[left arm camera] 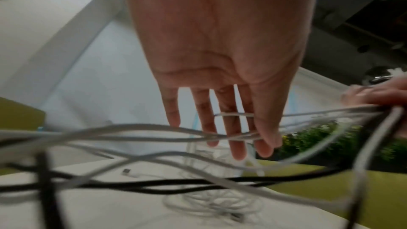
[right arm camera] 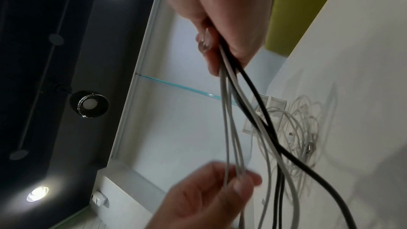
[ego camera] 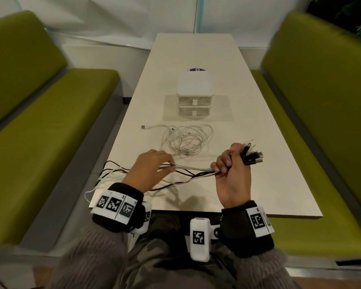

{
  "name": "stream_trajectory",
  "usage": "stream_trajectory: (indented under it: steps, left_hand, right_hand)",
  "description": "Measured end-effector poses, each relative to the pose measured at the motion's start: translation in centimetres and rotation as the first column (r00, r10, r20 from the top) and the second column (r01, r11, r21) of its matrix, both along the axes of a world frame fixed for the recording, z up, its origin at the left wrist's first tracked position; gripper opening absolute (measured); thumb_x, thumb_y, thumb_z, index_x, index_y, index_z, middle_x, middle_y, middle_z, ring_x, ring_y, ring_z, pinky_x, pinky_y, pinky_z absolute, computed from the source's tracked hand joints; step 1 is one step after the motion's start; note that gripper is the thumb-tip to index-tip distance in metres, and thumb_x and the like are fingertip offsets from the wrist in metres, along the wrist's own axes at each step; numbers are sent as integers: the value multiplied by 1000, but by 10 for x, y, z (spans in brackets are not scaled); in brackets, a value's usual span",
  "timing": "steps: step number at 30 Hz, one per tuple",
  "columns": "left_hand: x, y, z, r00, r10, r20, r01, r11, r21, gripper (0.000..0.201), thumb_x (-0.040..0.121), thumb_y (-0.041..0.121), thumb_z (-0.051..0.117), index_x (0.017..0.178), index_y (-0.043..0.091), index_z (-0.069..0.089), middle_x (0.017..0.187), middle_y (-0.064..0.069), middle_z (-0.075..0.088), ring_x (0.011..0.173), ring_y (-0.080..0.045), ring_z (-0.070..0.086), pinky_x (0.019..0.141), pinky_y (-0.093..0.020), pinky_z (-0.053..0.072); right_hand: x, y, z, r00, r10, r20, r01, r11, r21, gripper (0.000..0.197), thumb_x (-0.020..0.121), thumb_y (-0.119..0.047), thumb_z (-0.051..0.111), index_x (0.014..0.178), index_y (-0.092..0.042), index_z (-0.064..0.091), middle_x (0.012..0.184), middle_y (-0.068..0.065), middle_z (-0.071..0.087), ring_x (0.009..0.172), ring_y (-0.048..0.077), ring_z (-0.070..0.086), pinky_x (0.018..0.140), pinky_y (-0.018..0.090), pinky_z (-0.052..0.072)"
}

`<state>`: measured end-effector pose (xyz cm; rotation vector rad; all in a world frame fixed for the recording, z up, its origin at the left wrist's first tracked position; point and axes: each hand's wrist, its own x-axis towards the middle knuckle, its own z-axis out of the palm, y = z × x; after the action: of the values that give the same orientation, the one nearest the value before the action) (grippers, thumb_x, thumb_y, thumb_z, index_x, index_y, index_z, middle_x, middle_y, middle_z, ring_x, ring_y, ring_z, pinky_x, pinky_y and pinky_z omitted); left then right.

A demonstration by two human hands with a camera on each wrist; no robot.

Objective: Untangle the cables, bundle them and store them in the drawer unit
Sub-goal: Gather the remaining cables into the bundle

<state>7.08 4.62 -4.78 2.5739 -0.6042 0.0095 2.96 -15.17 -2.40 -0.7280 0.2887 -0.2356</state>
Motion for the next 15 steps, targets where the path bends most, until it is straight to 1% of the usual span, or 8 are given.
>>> stream_trajectory:
  steps: [2,5,7,9,11,12,13,15]
  left_hand:
    - [5,17,-2,994,85,-75,-88,995,-46,22,85,39,63,93,19,66,98,4,65,98,-17,52,87,-33,40]
    - [13,42,5,980,146,-137,-156,986,-66,17,87,33,62,94,18,65,100,3,64,100,-15,54,83,-25,35]
    - [19,52,11,976,164,-142,-177,981,-82,15,89,29,59,96,18,64,106,1,64,106,-18,54,87,-28,37]
    - [24,56,16,977,165,-134,-179,979,-102,8,90,31,57,93,25,62,116,4,61,114,-19,48,95,-34,39]
    - [25,54,21,980,164,-115,-185,961,-205,7,91,31,54,86,30,58,127,9,52,122,-15,39,101,-36,35]
    - [24,51,25,977,172,-122,-201,936,-290,11,92,30,53,83,29,58,131,11,47,125,-11,35,102,-33,32]
    - [22,47,31,973,181,-141,-222,897,-381,14,93,29,51,82,25,58,132,13,43,125,-5,34,101,-27,30]
    - [19,38,39,971,169,-171,-235,815,-529,19,95,25,48,81,15,56,131,15,47,118,8,41,97,-16,32]
  right_hand:
    - [1,-4,0,999,-54,-5,54,998,-22,34,102,-35,36,73,-19,42,51,-7,29,42,7,24,43,19,29]
    - [2,-11,-1,993,-119,-6,119,992,-44,35,102,-37,35,72,-19,40,51,-7,29,43,7,25,43,19,28]
    - [3,-13,-1,990,-138,-11,137,989,-64,36,102,-38,36,71,-19,39,51,-7,29,44,7,26,44,19,29]
    - [4,-12,-1,987,-156,-31,153,984,-92,37,101,-40,37,70,-19,36,52,-7,30,45,8,27,46,20,30]
    - [5,-12,-1,983,-180,-40,175,978,-116,38,100,-40,39,69,-18,34,52,-7,31,45,8,29,47,21,31]
    - [6,-12,-2,981,-192,-40,186,974,-127,37,100,-39,41,70,-18,34,52,-7,31,45,7,29,48,21,31]
    - [6,-12,-2,979,-201,-38,193,971,-142,36,99,-37,43,71,-18,35,53,-7,31,46,7,30,48,21,31]
    - [6,-12,-4,978,-207,-28,197,959,-202,32,98,-33,48,72,-18,37,51,-8,31,46,7,29,48,21,31]
